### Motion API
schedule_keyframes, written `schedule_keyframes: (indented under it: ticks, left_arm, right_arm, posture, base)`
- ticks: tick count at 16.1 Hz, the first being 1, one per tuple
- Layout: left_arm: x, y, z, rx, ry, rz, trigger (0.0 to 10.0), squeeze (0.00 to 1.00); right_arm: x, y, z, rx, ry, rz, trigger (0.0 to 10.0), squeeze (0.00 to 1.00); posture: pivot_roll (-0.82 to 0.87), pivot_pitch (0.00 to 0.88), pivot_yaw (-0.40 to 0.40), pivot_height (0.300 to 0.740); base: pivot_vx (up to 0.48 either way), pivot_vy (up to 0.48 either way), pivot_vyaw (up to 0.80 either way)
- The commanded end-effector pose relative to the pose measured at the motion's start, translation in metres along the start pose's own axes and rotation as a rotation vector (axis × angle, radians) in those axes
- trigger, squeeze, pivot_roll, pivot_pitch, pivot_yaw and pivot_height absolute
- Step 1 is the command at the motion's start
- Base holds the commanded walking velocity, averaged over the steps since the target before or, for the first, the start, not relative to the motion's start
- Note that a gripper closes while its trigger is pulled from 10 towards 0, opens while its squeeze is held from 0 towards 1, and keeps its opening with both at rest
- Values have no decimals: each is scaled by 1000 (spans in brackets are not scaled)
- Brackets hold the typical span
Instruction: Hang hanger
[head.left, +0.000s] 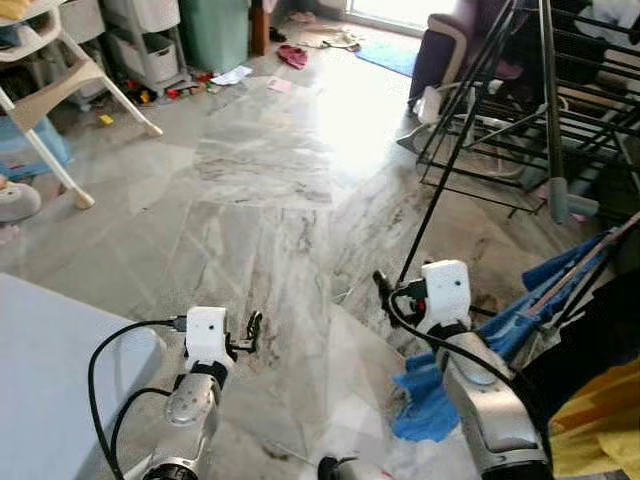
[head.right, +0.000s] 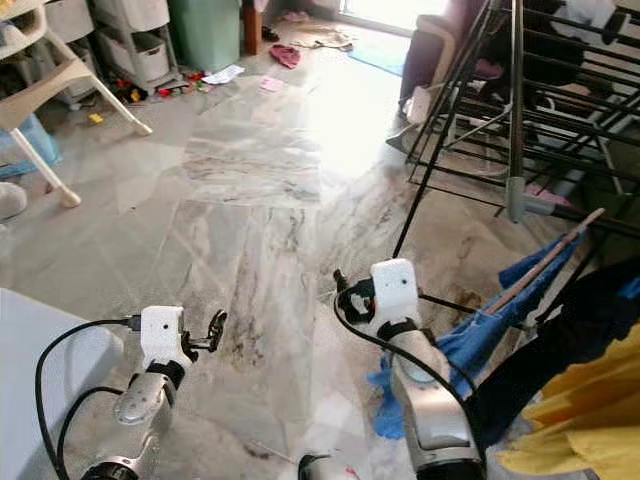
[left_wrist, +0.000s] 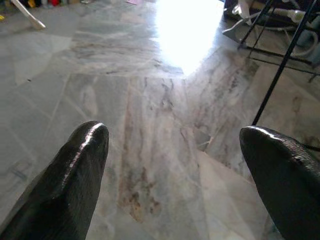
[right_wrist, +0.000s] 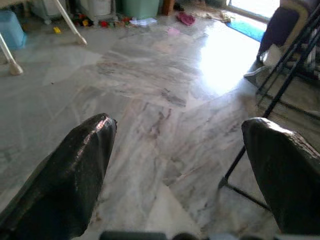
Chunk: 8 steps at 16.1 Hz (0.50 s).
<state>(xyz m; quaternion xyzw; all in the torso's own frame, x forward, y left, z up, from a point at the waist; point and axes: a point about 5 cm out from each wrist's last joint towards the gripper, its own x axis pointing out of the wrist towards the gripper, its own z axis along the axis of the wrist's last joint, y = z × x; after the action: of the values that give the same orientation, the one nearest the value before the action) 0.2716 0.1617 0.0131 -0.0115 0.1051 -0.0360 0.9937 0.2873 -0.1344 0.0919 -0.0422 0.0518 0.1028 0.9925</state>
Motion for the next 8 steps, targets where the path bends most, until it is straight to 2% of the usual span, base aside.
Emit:
schedule_keyframes:
  ticks: [1, 3, 6, 8]
  left_arm:
    - [-5, 7, -5, 23, 23, 19, 10000, 0]
    - [-5, 7, -6, 50, 34, 10, 10000, 0]
    - [-1, 1, -5, 57, 50, -33, 10000, 0]
    - [4, -2, -3, 63, 52, -52, 10000, 0]
  right_arm:
    - [-3, -7, -6, -5, 16, -42, 10000, 0]
    - [-12, -17, -10, 1, 18, -166, 10000, 0]
    - [-18, -27, -15, -2, 32, -234, 10000, 0]
    - [-20, -31, -13, 5, 22, -259, 10000, 0]
  posture:
    - [-83, 128, -79, 740]
    - [-117, 135, -38, 740]
    - [-143, 132, -16, 740]
    - [-157, 129, -7, 740]
  base:
    - [0, 0, 0]
    - [0, 0, 0]
    - [0, 0, 0]
    - [0, 0, -606]
